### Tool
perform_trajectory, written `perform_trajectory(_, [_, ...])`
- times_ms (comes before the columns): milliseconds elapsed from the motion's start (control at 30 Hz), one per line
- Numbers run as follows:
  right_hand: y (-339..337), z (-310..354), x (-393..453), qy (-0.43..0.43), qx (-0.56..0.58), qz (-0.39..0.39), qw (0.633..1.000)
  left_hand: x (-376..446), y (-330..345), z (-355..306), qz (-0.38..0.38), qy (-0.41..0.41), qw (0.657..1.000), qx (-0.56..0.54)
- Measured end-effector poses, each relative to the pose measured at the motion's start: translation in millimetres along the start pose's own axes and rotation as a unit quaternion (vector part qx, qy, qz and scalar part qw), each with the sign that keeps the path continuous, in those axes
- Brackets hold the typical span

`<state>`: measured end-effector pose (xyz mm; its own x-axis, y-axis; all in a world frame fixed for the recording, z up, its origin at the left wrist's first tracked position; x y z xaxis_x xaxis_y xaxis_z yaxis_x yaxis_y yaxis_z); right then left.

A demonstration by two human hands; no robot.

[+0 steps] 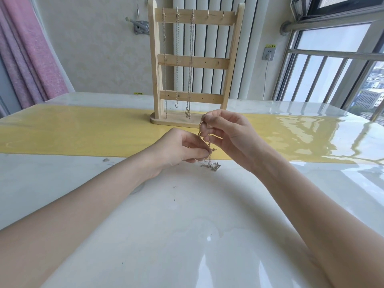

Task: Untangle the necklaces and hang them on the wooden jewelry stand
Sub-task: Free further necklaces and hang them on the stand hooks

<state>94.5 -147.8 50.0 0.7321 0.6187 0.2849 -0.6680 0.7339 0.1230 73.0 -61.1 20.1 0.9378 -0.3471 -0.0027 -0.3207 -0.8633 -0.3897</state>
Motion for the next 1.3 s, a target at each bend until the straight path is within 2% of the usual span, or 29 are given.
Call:
perform_trajectory(233, [0, 0, 0, -0.002, -0.017, -0.002, 1.000, -2, -4, 1, -0.024, -0.008, 0.999, -0.034])
perform_trajectory(567, [-6, -2, 0, -0.002, -0.086, -0.024, 0.996, -1, 3, 6, -0.011, -0.030, 0.996, -0.087])
perform_trajectory(833, [-6, 4, -1, -0.009, -0.085, -0.029, 0.996, -4, -10, 6, -0.067, -0.024, 0.996, -0.050])
perform_trajectory(1033, [-1, 2, 1, -0.009, -0.101, -0.017, 0.995, -2, -5, 4, -0.050, -0.018, 0.998, -0.029])
perform_trajectory(1100, [-4, 2, 1, -0.003, -0.130, -0.026, 0.991, -3, -4, 4, -0.045, -0.018, 0.998, -0.036])
perform_trajectory(1233, [-13, -6, 1, 0.049, -0.262, -0.042, 0.963, -4, -4, 2, -0.034, -0.010, 0.997, -0.063])
perform_trajectory(1300, [-18, -8, 1, 0.059, -0.277, -0.054, 0.958, -4, -7, 2, -0.039, -0.006, 0.996, -0.084])
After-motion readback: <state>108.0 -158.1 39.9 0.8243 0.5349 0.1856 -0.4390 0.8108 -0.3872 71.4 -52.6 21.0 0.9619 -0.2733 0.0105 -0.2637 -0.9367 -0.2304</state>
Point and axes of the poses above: each hand's wrist, its own x-axis towards the middle knuckle, its own y-axis out of the palm, z = x × y, the point moved 10 cm from there along x, towards the middle knuckle, and after that the axes turned 11 degrees about z, right-handed, at the moved point
